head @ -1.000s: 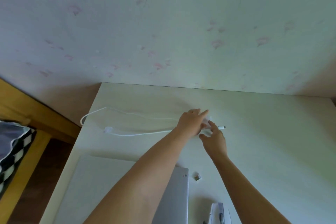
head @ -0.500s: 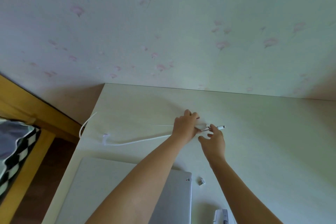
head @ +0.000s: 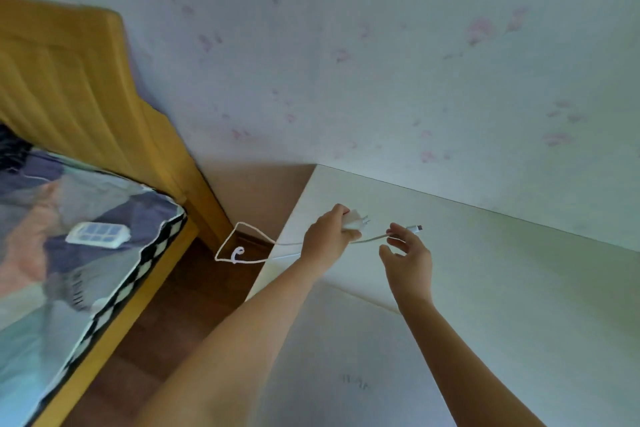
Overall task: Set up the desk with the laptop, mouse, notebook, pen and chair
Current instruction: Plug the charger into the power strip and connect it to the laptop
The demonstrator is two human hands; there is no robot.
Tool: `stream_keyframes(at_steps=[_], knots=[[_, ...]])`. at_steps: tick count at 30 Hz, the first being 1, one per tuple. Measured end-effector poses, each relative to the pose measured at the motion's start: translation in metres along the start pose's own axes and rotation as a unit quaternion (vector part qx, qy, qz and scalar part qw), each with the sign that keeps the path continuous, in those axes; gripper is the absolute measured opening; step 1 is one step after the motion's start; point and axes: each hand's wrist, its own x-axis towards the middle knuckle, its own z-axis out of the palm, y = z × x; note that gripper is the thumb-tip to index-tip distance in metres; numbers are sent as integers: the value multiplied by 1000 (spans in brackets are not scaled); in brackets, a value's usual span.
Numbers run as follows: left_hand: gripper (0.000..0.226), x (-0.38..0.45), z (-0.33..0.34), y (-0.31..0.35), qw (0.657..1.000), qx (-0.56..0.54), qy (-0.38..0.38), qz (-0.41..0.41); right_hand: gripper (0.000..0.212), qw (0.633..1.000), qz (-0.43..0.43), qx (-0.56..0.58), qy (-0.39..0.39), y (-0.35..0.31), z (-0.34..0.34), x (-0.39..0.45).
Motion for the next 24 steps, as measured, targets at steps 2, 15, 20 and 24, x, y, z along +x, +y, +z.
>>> stream_keyframes(at_steps=[2,15,20,24], knots=[[35,-13,-43,-35,999,-24,24,-20,40,999,-22,12,-32,-18,40,-22],[42,-156,-264,-277,971,-12,189,-146,37,966,-150,-50,-206,-67,292,-190],[41,-173,-298,-334,960,-20,201,-195,33,954,-129,-53,-265,-72,353,-213],[43,-162,-314,-364,957,7,201,-209,28,949,-114,-63,-286,-75,403,-210]])
